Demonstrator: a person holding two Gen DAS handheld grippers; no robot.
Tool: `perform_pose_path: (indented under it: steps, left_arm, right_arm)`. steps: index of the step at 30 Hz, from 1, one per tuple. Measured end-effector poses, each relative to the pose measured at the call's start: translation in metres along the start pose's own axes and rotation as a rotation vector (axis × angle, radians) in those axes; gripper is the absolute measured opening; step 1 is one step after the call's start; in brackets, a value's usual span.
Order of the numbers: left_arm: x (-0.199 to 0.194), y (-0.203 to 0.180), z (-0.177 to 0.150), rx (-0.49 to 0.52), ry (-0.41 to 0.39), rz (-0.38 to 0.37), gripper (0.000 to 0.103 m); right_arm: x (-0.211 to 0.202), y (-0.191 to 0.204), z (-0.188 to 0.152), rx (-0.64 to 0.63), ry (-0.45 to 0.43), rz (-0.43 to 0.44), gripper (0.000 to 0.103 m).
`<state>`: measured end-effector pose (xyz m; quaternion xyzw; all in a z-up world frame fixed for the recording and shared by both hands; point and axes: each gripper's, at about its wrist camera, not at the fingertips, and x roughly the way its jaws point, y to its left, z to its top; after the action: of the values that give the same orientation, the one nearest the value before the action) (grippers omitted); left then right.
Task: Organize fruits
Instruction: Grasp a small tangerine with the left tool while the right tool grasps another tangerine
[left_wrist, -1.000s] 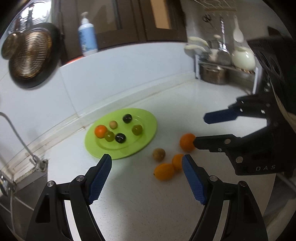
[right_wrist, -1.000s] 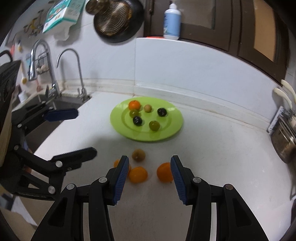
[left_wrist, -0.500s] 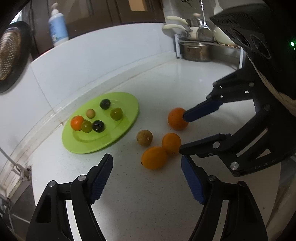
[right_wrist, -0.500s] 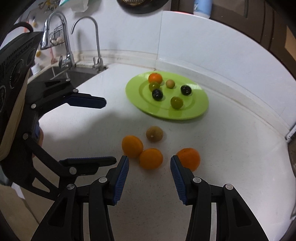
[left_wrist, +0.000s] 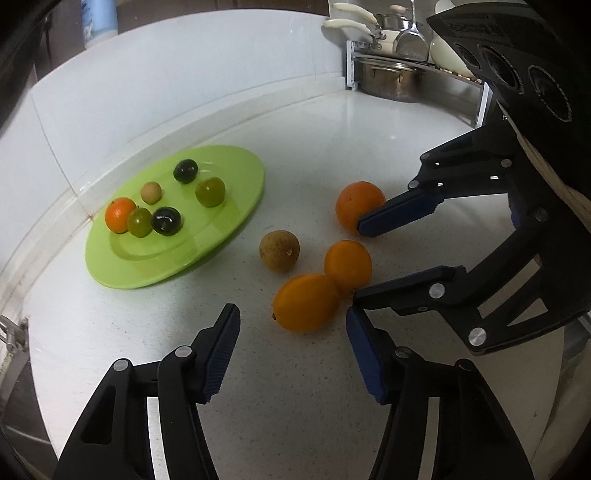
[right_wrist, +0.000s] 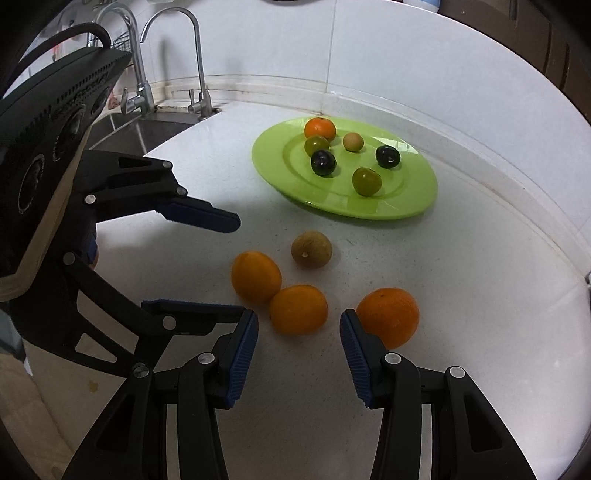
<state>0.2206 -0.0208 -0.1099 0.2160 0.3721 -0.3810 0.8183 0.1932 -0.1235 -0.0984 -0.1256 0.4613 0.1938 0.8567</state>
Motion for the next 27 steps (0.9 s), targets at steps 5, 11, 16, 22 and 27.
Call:
perform_pose_path:
  steps: [5,11,16,22,27]
  left_arm:
    - [0.004,0.003,0.000,-0.034,0.018,-0.038,0.044]
    - [-0.002,0.000,0.001,-0.036,0.011,-0.028,0.036]
    - [-0.011,0.002,-0.001,-0.090,0.004,-0.012,0.036]
    - [-0.017,0.004,-0.005,-0.144,0.003,-0.008,0.035]
    - [-0.025,0.004,-0.007,-0.180,-0.011,0.008,0.035]
  right_arm:
    - [0.007,-0.004,0.001,0.014,0.007,0.028,0.042]
    - [0.007,-0.006,0.001,0.024,-0.002,0.045,0.037]
    - [0.007,-0.004,-0.001,0.039,-0.013,0.054,0.037]
    - [0.002,-0.002,-0.004,0.077,-0.030,0.059,0.037]
    - [-0.004,-0.002,-0.007,0.115,-0.055,0.047,0.036]
